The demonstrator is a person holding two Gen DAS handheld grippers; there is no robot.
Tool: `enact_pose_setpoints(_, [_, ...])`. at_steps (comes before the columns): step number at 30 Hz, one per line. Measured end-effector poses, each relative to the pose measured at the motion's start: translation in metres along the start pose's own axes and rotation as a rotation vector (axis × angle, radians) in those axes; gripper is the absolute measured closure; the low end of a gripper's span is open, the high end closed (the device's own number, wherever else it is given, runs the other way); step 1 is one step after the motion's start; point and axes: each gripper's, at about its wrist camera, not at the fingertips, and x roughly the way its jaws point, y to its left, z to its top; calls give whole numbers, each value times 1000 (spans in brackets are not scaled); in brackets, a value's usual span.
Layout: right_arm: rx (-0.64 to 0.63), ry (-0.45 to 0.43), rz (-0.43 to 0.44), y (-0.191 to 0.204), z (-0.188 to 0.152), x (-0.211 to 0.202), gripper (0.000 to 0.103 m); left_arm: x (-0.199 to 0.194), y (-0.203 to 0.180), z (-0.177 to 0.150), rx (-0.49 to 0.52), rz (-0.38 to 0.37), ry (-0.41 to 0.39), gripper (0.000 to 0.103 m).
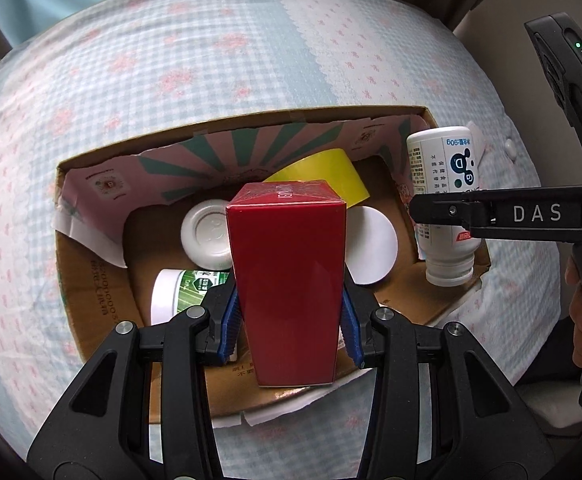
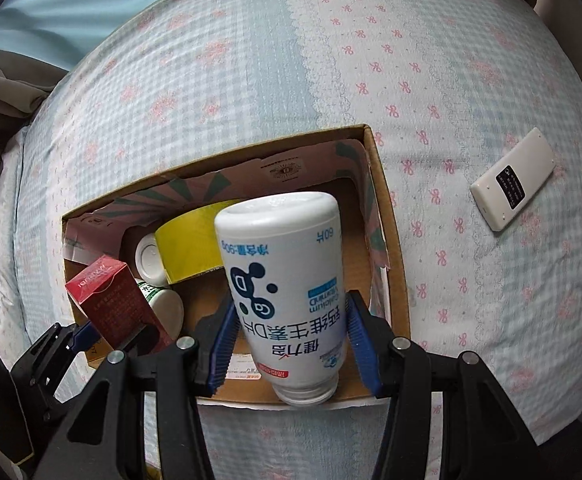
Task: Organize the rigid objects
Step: 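Carry the red box and white bottle into the cardboard box and release both, then lift both tools away from the box toward the remote and earbud case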
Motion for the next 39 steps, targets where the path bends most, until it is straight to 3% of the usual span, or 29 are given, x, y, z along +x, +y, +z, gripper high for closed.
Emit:
enact_pose_setpoints(6, [22,7,19,-6,1,9,54,7,-2,4,24,-20,2,65])
enact_pose_setpoints(7, [29,16,28,-7,2,11,54,7,-3,4,24,-16,8,59])
enact_pose_setpoints(8, [37,21,45,-8,3,12,54,4,-3,4,21,-23,6,49])
enact_pose_setpoints(9, [49,15,60,-10,3,10,52,-1,-3,4,17,-30,-7,6])
enact_pose_setpoints(10, [60,0,63,-11,4,7,42,-8,-3,4,15,-36,-36,0])
enact_pose_setpoints(11, [70,-12,54,-13,4,4,32,-13,-2,4,13,-47,-50,0])
enact_pose_setpoints(12, [78,-22,41,-15,4,0,10,-16,-2,4,9,-63,-50,0])
enact_pose_setpoints(13, [85,-36,36,-17,4,-3,0,-16,-1,5,2,-74,-43,0])
enact_pose_setpoints(23, [19,-73,21,-8,-4,-19,0,-25,3,4,-38,-52,-33,0])
enact_pose_setpoints(39, [-89,-182,-74,10,-40,-75,0,-93,-19,-19,-5,24,-85,0])
